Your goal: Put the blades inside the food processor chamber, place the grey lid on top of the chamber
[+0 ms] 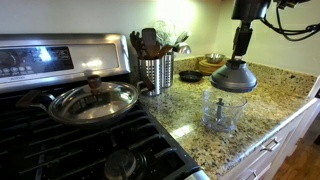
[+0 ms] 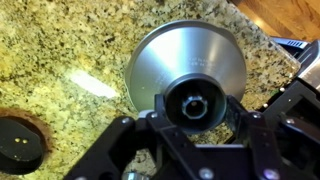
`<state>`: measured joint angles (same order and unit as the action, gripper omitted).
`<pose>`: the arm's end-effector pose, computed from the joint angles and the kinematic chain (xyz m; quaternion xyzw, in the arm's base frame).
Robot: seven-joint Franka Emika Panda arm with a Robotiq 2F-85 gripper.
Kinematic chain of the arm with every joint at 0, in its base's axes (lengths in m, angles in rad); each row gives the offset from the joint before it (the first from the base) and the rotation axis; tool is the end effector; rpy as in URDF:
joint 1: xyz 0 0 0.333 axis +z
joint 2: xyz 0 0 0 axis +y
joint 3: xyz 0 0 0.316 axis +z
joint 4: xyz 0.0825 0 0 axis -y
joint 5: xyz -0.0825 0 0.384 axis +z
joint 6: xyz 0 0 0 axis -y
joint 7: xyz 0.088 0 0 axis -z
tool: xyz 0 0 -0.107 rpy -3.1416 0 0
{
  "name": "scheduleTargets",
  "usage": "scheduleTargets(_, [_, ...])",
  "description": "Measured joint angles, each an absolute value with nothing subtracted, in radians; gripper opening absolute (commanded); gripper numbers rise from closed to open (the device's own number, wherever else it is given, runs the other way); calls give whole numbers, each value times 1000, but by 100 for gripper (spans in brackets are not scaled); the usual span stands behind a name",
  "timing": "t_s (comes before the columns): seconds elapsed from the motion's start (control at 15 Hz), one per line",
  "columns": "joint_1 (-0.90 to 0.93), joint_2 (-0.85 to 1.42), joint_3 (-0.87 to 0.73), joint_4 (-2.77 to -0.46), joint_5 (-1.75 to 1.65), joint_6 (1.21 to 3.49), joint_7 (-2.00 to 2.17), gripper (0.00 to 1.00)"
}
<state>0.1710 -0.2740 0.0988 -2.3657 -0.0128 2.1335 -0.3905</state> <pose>0.4438 0.1233 0.4362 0.9451 0.3257 0.0190 0.0200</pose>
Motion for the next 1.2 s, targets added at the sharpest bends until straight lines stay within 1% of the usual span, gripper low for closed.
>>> scheduleTargets(0.53, [186,-262,109,-2403,-10,2148,-410,35])
scheduleTargets(1.2, [200,-224,113,-2425,-7,2257,-427,35])
